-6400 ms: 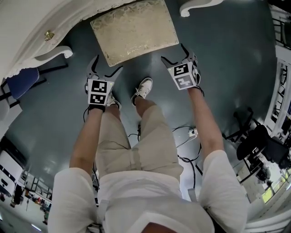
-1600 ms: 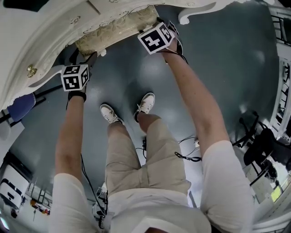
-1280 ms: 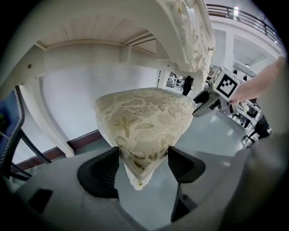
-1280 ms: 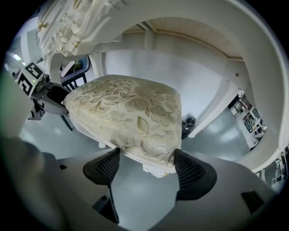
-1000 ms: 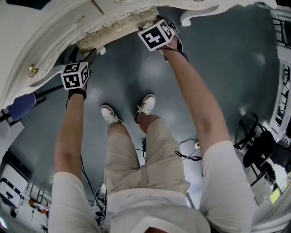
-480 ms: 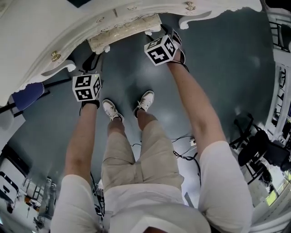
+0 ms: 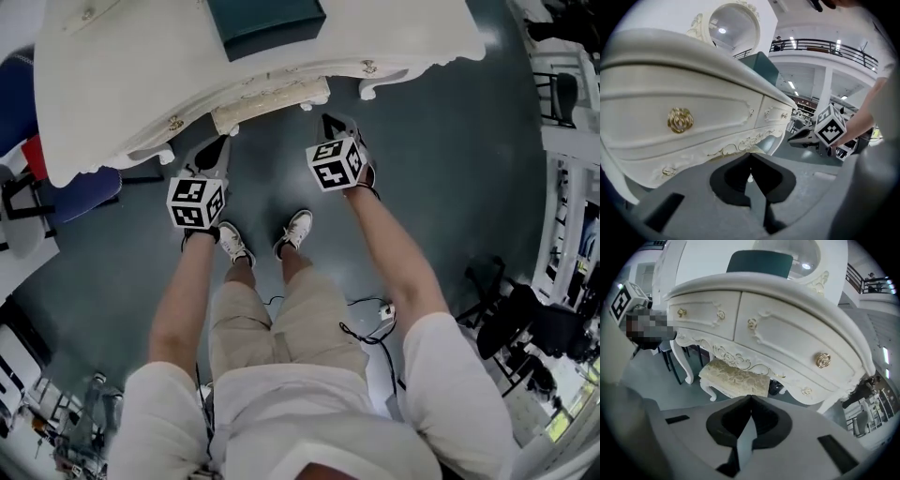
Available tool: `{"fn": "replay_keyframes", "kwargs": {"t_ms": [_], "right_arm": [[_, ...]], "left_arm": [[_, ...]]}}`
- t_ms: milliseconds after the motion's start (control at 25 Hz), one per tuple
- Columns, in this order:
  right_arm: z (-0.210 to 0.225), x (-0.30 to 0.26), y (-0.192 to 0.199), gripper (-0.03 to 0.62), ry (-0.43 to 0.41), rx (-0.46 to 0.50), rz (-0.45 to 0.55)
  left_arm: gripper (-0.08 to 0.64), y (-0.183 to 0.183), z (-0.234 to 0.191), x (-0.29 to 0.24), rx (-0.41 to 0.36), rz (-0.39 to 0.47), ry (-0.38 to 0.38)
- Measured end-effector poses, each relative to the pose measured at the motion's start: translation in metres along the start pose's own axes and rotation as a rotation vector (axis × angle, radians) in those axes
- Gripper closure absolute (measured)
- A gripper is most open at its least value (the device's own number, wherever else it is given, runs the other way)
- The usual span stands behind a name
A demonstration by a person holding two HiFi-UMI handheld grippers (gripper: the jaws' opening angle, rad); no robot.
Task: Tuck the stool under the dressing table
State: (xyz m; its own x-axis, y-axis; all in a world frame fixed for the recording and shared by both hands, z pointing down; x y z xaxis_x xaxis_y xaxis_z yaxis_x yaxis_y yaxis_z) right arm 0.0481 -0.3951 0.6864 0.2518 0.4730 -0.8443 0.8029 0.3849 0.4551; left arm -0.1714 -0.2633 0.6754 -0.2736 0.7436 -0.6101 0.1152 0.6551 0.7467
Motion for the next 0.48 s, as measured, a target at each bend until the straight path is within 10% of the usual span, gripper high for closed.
{"fn": "replay_keyframes", "kwargs": {"t_ms": [480], "right_arm": [[-0.032, 0.132, -0.007, 0.591, -0.135, -0.211, 0.066]], "left_arm": [[0.543, -0.051, 0.013, 0.117, 0.015, 0.062, -0.080]]}}
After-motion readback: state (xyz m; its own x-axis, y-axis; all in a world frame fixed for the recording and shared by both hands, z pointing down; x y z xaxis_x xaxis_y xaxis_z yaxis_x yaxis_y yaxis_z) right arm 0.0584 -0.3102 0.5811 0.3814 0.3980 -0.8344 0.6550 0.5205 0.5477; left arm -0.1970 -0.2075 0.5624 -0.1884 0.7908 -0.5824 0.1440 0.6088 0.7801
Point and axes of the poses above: the fingertips, and each gripper's own axes: x backward along the fingers, z to its right, y out of its underside, the point moved 7 cm from there along x, backward along the fingers, and after that the axes turned 8 degrees about -z, right-handed, at the moved point
